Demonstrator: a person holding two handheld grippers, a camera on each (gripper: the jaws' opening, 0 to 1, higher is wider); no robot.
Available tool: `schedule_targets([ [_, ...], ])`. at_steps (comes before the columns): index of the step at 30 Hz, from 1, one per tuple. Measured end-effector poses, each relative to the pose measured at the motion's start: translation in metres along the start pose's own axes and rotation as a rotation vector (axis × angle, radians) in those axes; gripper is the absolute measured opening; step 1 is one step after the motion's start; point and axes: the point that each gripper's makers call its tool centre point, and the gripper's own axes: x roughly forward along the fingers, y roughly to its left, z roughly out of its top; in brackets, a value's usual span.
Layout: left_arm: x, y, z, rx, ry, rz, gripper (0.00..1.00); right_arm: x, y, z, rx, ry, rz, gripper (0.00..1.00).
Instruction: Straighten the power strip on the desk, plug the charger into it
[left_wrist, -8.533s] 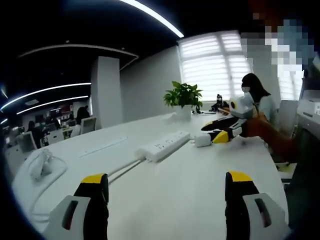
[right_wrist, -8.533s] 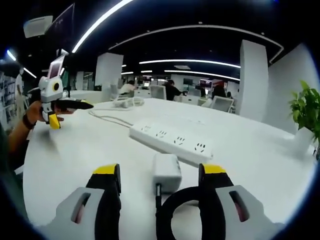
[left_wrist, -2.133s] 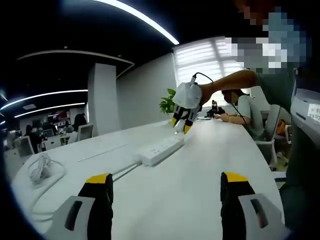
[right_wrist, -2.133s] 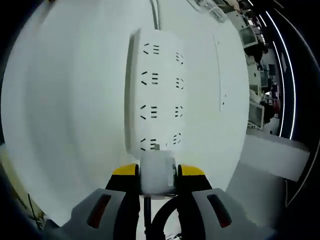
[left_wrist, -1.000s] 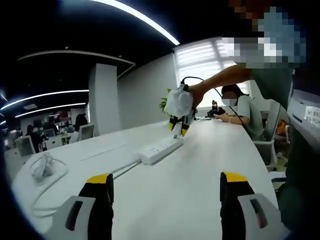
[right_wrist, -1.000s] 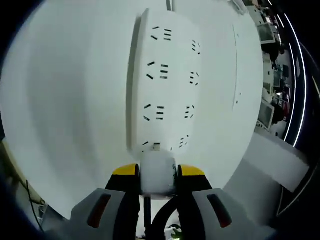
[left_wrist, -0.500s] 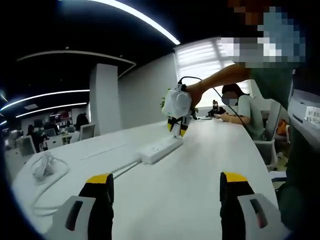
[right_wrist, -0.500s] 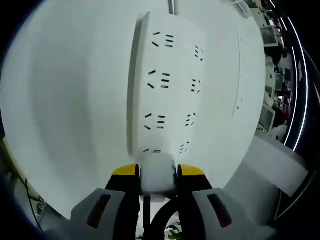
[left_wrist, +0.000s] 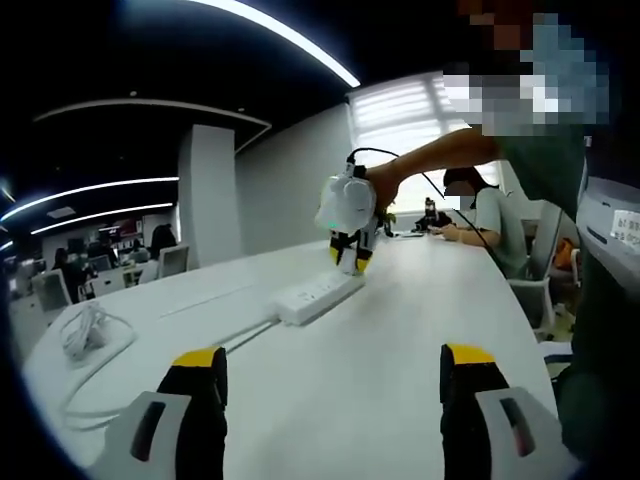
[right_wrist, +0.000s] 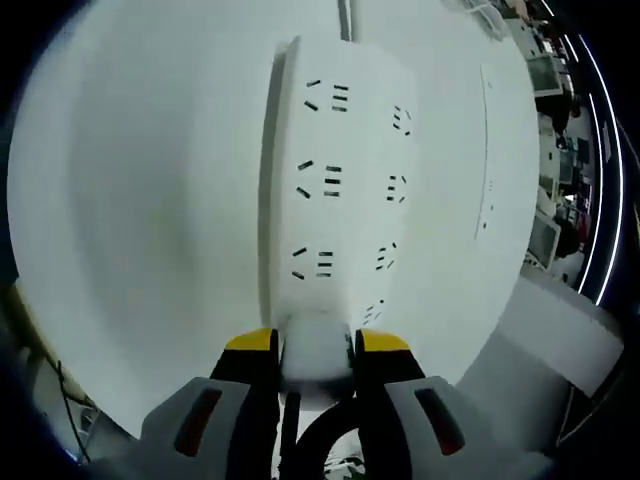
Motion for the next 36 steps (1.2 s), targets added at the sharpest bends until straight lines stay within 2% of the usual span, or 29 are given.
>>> schedule_targets([
  [1,0.001,-0.001,-0.001,0.000,0.005,-0.003,0.90,-0.002,0.002,-0.001,-0.025,0.013,0.006,0.25],
  [5,0.000,-0.002,-0.003,0.004,0.013,-0.002,0.90,-0.003,0.003,-0.002,-0.011,-0.014,0.021,0.25],
  [10,0.000,0.000,-0.003,-0.002,0.015,0.007,0.90,-0.004,0.006,-0.002,-0.028,-0.009,0.005,0.27],
  [22,0.002,-0.004,-0.004,0.015,0.029,0.004,0.96,-0.005,0.007,-0.002,-0.034,-0.050,-0.008,0.28],
  [27,0.004,-0.004,-0.007,0.006,0.040,0.004,0.99,-0.008,0.006,0.005,-0.018,-0.120,-0.022,0.34],
  [36,0.009,-0.006,-0.006,-0.006,0.036,-0.005,0.99,-0.017,-0.001,0.008,0.015,-0.203,-0.069,0.32],
])
